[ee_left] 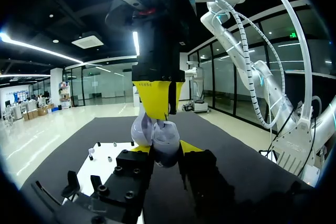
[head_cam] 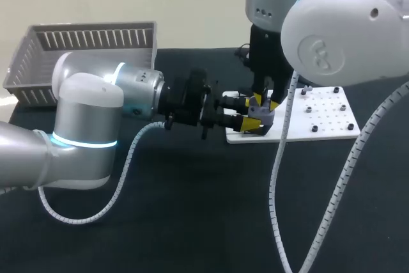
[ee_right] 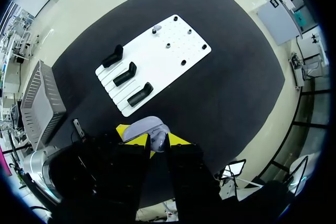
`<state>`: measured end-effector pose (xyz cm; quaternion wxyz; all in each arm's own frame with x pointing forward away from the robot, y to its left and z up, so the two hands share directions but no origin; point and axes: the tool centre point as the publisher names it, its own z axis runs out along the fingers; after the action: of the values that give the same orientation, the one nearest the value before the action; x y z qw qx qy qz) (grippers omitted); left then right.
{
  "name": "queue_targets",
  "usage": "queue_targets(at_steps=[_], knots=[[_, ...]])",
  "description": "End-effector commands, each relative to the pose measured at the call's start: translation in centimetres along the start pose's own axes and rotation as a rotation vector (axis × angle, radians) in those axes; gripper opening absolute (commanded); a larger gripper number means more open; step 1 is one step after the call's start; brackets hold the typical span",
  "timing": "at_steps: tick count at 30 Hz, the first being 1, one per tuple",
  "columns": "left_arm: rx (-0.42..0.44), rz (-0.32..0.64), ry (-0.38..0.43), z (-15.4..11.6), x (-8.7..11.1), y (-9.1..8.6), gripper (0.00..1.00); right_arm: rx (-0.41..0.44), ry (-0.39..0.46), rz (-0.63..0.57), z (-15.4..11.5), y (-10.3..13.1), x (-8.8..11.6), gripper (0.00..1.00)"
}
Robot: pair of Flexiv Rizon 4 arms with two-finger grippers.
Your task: Pick up each earbud case from the left stands, insert the matching earbuds, close the lid, and place the case in the box.
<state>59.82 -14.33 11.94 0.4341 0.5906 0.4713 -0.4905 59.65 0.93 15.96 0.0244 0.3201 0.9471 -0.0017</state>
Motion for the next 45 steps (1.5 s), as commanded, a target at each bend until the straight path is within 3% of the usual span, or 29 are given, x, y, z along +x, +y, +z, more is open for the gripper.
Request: queue_targets(at_steps=[1,3,4,5,6,13,16,19,24,27,32,45], knots=[[-0.002,0.0,0.002,0.1,0.0,-0.1,0.0,0.01,0.01,-0.001,0.3,0.3,0.0,0.0],[-0.002,0.0,0.002,0.1,0.0,-0.1,0.0,0.01,0.012,-0.003,0.3,0.3,0.0,0.0],[-0.002,0.0,0.002,0.1,0.0,-0.1,0.0,0.011,0.016,-0.003,0.3,0.3,0.0,0.27],[-0.002,0.0,0.002,0.1,0.0,-0.1,0.0,0.011,0.017,-0.004,0.3,0.3,0.0,0.43],[-0.002,0.0,0.002,0.1,0.0,-0.1,0.0,0.01,0.018,-0.005,0.2,0.3,0.1,1.0],[-0.002,0.0,0.002,0.1,0.0,-0.1,0.0,-0.026,0.065,-0.086,-1.4,-1.0,1.3,1.0],[-0.002,0.0,0.002,0.1,0.0,-0.1,0.0,-0.053,0.056,-0.175,-1.6,-1.9,1.2,1.0],[-0.002,0.0,0.002,0.1,0.0,-0.1,0.0,-0.122,-0.013,-0.215,-2.4,-3.0,0.7,1.0],[-0.002,0.0,0.002,0.1,0.0,-0.1,0.0,-0.261,-0.113,-0.181,-4.7,-4.9,-1.7,1.0],[-0.002,0.0,0.002,0.1,0.0,-0.1,0.0,-0.294,-0.157,-0.174,-5.5,-5.5,-3.2,1.0],[-0.002,0.0,0.002,0.1,0.0,-0.1,0.0,-0.295,-0.205,-0.19,-5.5,-5.8,-6.1,1.0],[-0.002,0.0,0.002,0.1,0.0,-0.1,0.0,-0.207,-0.261,-0.342,-1.4,-4.5,-14.1,1.0]])
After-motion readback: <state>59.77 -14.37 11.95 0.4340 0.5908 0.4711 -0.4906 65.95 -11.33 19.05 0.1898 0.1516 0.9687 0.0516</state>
